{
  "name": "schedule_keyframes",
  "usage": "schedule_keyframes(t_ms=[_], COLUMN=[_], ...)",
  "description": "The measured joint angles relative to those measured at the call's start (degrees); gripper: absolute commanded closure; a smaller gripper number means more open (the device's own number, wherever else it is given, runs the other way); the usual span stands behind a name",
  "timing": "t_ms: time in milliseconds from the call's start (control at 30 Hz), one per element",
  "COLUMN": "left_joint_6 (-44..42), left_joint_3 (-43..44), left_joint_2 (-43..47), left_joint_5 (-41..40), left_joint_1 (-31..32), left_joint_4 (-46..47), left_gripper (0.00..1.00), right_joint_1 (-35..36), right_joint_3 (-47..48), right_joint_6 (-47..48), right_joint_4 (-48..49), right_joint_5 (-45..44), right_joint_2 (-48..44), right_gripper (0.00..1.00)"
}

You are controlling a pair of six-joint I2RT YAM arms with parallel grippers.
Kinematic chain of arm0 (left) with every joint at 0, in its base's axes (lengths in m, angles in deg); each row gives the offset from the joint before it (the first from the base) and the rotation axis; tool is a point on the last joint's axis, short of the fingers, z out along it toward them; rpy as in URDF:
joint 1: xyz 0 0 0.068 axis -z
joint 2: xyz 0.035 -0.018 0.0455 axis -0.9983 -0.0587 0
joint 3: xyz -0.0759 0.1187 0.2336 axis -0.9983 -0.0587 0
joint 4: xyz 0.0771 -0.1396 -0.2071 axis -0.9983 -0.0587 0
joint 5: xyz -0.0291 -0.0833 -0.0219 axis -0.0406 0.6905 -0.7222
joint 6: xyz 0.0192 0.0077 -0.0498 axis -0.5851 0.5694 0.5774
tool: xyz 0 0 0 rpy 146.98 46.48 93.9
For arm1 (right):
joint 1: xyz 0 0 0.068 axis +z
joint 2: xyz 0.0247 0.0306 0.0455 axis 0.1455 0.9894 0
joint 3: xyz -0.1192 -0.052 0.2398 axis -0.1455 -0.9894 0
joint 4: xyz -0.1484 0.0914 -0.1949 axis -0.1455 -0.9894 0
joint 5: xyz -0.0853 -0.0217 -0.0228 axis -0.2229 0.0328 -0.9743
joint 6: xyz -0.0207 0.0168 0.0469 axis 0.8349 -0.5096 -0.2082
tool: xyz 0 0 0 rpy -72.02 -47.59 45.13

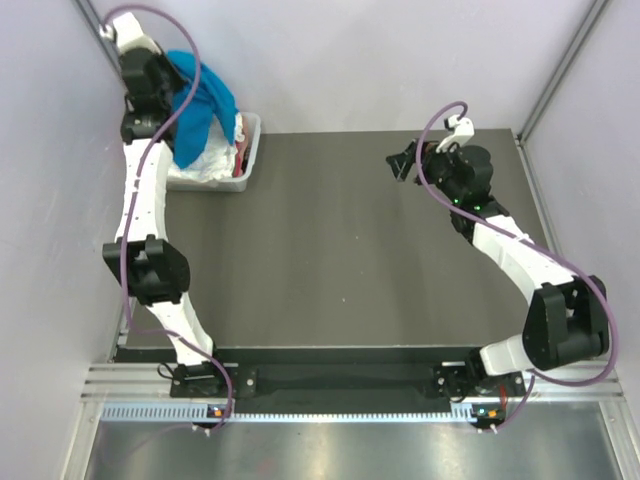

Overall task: Fold and stack the t-shirts
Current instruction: Grab the tshirt from the pile, then move the tshirt to the center of the board

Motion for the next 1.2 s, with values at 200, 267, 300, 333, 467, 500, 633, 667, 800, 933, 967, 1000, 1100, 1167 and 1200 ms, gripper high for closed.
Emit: schedule_keyframes(t_ms=[200, 267, 300, 333, 467, 500, 633, 667, 800, 933, 967, 1000, 1100, 1167, 1200], left_joint_6=[0.0, 0.0, -0.1, -0.1, -1.1, -1.2, -1.1, -0.9, 0.6, 2.4, 2.8, 3.5, 5.4, 5.6, 5.7], left_joint_3=[13.4, 14.5, 14.6, 14.7, 14.7, 14.4, 10.8, 9.5, 1.9, -9.3, -12.9, -17.0, -29.4, -35.2, -37.7], left_joint_2=[4.2, 7.3, 9.2, 10.8, 15.5, 16.5, 20.3, 21.0, 24.3, 27.3, 28.2, 29.2, 32.0, 32.5, 32.3], left_joint_5=[3.6, 4.7, 5.4, 6.0, 7.7, 8.4, 11.5, 12.1, 15.3, 17.7, 17.9, 18.1, 16.9, 15.1, 13.6], left_joint_1=[1.8, 3.0, 3.8, 4.7, 8.9, 9.9, 12.6, 12.7, 13.7, 18.9, 20.8, 22.6, 28.8, 33.2, 36.1], left_joint_4=[-2.9, -3.2, -3.4, -3.7, -4.3, -4.5, -5.3, -5.5, -6.9, -6.9, -6.4, -5.8, -4.3, -3.0, -2.6], left_gripper=[1.0, 1.0, 1.0, 1.0, 1.0, 1.0, 1.0, 1.0, 1.0, 1.0, 1.0, 1.0, 1.0, 1.0, 1.0], right_joint_1=[0.0, 0.0, 0.0, 0.0, 0.0, 0.0, 0.0, 0.0, 0.0, 0.0, 0.0, 0.0, 0.0, 0.0, 0.0], right_joint_3=[0.0, 0.0, 0.0, 0.0, 0.0, 0.0, -0.4, -0.5, -1.8, -3.1, -3.6, -4.0, -5.4, -6.5, -7.4], right_joint_6=[-0.8, -1.1, -1.2, -1.2, -1.4, -1.5, -1.6, -1.6, -1.5, -1.4, -1.4, -1.4, -1.4, -1.5, -1.5], right_joint_4=[-2.2, -3.1, -3.6, -4.2, -6.8, -7.5, -9.6, -9.9, -10.6, -11.0, -11.1, -11.1, -11.5, -11.7, -11.7], right_joint_5=[-4.2, -5.7, -6.4, -7.2, -9.9, -10.7, -12.9, -13.2, -13.9, -14.3, -14.4, -14.4, -14.3, -14.3, -14.2], right_joint_2=[-3.6, -4.7, -5.3, -5.9, -8.2, -8.9, -11.9, -12.5, -15.5, -17.5, -18.0, -18.4, -19.8, -20.8, -21.4], right_gripper=[0.01, 0.0, 0.0, 0.0, 0.0, 0.0, 0.0, 0.0, 0.0, 0.0, 0.0, 0.0, 0.0, 0.0, 0.0])
